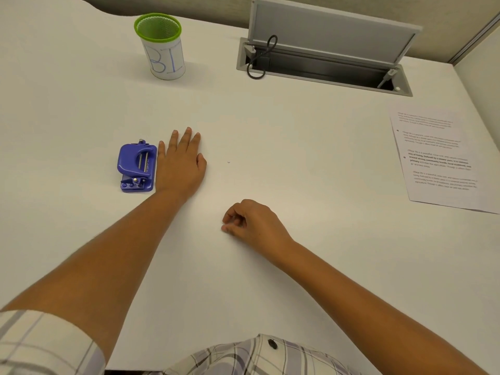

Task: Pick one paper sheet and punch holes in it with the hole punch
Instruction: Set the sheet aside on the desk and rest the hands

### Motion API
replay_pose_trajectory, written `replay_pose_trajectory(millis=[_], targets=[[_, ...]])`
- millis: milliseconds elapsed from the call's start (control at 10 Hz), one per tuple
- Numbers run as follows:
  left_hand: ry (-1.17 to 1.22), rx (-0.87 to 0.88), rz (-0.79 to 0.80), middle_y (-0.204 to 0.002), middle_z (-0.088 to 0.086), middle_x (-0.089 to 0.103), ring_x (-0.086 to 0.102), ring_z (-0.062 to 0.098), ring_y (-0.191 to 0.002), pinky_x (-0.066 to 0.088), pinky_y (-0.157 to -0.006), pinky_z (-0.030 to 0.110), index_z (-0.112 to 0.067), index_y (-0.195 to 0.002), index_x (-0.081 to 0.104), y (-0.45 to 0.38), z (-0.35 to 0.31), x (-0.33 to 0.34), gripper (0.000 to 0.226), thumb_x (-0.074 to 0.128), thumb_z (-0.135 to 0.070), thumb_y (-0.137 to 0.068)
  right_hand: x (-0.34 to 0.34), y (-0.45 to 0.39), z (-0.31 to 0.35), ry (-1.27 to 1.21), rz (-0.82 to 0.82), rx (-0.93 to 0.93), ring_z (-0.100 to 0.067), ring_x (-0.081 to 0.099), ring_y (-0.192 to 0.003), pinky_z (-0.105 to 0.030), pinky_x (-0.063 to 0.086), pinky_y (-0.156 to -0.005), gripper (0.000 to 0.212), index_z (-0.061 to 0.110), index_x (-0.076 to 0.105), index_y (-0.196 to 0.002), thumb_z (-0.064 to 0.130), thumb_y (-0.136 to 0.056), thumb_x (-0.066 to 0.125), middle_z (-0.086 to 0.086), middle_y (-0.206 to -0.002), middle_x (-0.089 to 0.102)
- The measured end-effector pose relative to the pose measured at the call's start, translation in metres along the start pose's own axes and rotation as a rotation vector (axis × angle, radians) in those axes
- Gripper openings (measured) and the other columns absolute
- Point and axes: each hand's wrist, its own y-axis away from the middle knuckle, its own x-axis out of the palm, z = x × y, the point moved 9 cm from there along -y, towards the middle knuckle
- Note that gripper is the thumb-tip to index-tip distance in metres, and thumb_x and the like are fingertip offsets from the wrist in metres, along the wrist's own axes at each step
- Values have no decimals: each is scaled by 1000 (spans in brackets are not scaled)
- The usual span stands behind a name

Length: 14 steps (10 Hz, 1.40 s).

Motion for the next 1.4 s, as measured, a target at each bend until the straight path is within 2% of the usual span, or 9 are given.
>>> replay_pose_trajectory(millis=[200, 400, 600, 700, 800, 1000, 1100, 1200, 1400], targets=[[-2, 1, -1, -158, 4, 13, 5, 25, -146, 4, -117, 47, -16, -147, 18, 0, 1, 1, 52, 24, -25, -97, -2, 3, 13, 126, -20, -58, -10, 52, -77, -21, 37, -67, 14, 16, 65, -96, 23, -90, 55, 4, -91, 56], [-13, 2, -8, -158, 4, 14, 6, 26, -146, 5, -117, 47, -15, -147, 19, -1, 1, 1, 52, 25, -25, -97, -2, 5, 32, 324, -20, -137, -25, 57, -85, -35, 49, -70, 19, 7, 62, -98, 16, -91, 47, -7, -99, 59], [-11, 0, -7, -158, 4, 13, 6, 26, -146, 5, -117, 47, -15, -147, 18, -1, 1, 1, 52, 24, -26, -97, 6, -8, 35, 456, 114, -74, -33, 59, -84, -32, 42, -65, 20, -1, 61, -97, 9, -88, 47, -15, -101, 58], [-15, 0, -6, -158, 4, 13, 6, 25, -146, 4, -117, 47, -16, -147, 18, -1, 0, 1, 52, 24, -26, -97, 5, -14, 27, 341, 188, 22, -28, 54, -72, -30, 39, -62, 18, -4, 63, -91, 5, -82, 50, -14, -89, 57], [-16, -3, -7, -158, 4, 13, 5, 25, -146, 4, -117, 47, -16, -147, 18, -2, 1, 2, 52, 24, -26, -97, -2, -24, 24, 180, 211, 79, -20, 44, -65, -27, 36, -60, 10, 0, 59, -75, 5, -80, 51, -8, -73, 51], [-4, -5, -19, -158, 3, 13, 5, 24, -146, 3, -117, 47, -17, -147, 18, -3, 2, 4, 52, 25, -27, -96, -52, -62, 11, -119, 80, 151, -7, 44, -56, -18, 34, -54, 15, 4, 56, -72, 13, -84, 52, -5, -71, 46], [-1, -8, -20, -158, 2, 13, 5, 24, -146, 3, -117, 46, -17, -147, 18, -3, 3, 5, 52, 24, -27, -96, -62, -74, 3, -332, 100, 199, -8, 43, -52, -16, 40, -51, 15, 11, 54, -75, 18, -87, 54, 8, -58, 50], [4, -9, -20, -158, 2, 14, 5, 24, -146, 3, -117, 47, -17, -147, 18, -4, 3, 5, 52, 25, -27, -96, -61, -78, -4, -595, 142, 276, -5, 47, -52, -15, 44, -50, 15, 11, 60, -77, 21, -89, 57, 7, -64, 50], [8, -12, -21, -158, 2, 14, 6, 24, -146, 4, -117, 47, -17, -147, 19, -2, 3, 5, 53, 25, -27, -96, -32, -67, -3, -1303, 308, 422, -4, 43, -49, -14, 39, -44, 12, 13, 54, -80, 16, -92, 53, 4, -65, 48]])
